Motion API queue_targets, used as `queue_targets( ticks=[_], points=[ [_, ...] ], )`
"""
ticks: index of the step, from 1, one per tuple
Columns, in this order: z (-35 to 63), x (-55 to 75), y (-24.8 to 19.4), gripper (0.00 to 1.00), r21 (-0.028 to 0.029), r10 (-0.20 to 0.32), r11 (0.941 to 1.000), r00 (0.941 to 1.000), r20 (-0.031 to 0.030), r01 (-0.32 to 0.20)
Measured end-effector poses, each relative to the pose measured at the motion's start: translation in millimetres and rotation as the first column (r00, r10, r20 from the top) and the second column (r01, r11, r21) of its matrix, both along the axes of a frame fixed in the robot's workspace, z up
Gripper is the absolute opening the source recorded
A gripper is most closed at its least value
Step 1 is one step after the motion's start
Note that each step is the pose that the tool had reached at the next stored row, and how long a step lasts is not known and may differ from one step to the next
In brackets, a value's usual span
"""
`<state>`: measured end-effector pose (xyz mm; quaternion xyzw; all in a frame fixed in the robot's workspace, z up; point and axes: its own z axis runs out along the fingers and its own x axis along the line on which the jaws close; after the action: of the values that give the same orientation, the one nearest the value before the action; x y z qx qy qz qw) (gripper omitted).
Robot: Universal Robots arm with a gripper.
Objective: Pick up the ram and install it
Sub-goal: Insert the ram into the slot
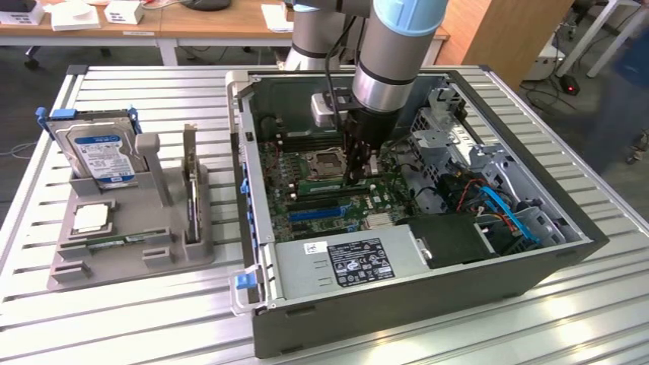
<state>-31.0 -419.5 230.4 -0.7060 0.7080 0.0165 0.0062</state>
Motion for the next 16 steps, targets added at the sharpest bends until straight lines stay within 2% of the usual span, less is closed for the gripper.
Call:
queue_targets(
  ticks=[16],
  points=[
    [-0.1,0.3,0.0,0.11,-0.0001,0.0,1.0,1.0,0.0001,0.0]
  ],
)
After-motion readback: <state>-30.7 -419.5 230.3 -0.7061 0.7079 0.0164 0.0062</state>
